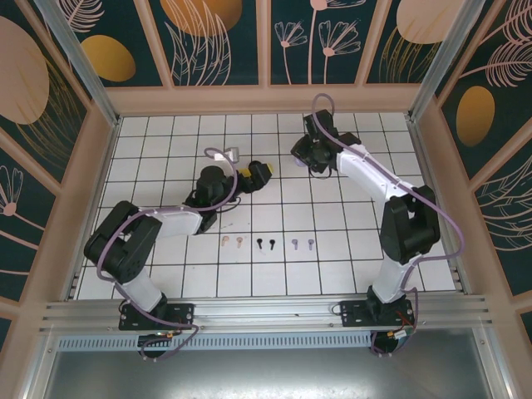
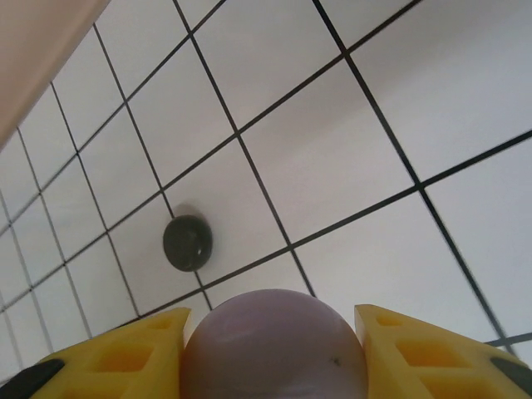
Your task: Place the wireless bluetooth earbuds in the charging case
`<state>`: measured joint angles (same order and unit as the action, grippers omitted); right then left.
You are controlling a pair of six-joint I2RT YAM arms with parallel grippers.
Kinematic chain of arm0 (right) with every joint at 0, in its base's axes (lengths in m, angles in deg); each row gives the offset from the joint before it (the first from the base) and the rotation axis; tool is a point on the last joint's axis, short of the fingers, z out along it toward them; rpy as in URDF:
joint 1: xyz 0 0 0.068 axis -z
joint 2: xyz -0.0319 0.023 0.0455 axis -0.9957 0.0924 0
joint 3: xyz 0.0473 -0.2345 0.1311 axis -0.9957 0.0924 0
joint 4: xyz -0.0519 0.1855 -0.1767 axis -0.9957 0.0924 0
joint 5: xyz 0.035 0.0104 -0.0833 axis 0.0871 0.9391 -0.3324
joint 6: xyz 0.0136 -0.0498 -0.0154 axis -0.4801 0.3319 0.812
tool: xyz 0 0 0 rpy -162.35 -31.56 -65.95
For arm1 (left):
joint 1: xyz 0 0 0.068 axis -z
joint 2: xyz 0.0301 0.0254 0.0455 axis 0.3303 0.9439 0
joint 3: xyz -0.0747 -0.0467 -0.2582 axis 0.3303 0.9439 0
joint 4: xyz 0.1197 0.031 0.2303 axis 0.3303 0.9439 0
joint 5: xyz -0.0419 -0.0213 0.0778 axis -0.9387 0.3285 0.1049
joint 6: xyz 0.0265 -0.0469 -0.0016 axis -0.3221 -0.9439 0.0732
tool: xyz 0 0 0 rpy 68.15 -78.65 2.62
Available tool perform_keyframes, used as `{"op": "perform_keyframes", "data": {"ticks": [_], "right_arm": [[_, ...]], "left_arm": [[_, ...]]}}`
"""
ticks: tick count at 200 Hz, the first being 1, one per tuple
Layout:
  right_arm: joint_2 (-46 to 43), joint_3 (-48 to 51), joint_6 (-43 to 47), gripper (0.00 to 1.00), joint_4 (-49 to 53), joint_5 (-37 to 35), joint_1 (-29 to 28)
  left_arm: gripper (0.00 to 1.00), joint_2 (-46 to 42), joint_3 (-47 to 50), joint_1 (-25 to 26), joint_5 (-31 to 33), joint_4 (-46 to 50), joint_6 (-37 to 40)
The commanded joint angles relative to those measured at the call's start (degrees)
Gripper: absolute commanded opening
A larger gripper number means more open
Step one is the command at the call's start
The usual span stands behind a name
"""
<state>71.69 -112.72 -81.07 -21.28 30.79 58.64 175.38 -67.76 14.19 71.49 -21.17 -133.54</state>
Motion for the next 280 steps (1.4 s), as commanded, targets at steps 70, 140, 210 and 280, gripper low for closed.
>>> {"op": "perform_keyframes", "data": {"ticks": [70, 140, 210, 280], "right_arm": [[-7.06, 7.01, -15.26, 0.40, -6.84, 4.27, -0.58], [-7.06, 6.73, -15.71, 0.40, -7.17, 3.84, -2.20], [-6.82, 6.31, -15.80, 0.40, -7.40, 3.84, -3.11], [-6.95, 5.97, -15.63, 0.40, -7.30, 3.75, -3.55]], "left_arm": [[0.69, 12.83, -6.01, 3.96, -1.58, -19.40, -4.05], [0.60, 16.62, -9.70, 5.37, -2.83, -19.56, -4.34], [0.52, 19.11, -11.95, 5.46, -3.56, -19.83, -4.68], [0.44, 20.20, -13.37, 5.46, -3.90, -19.06, -4.41]]}}
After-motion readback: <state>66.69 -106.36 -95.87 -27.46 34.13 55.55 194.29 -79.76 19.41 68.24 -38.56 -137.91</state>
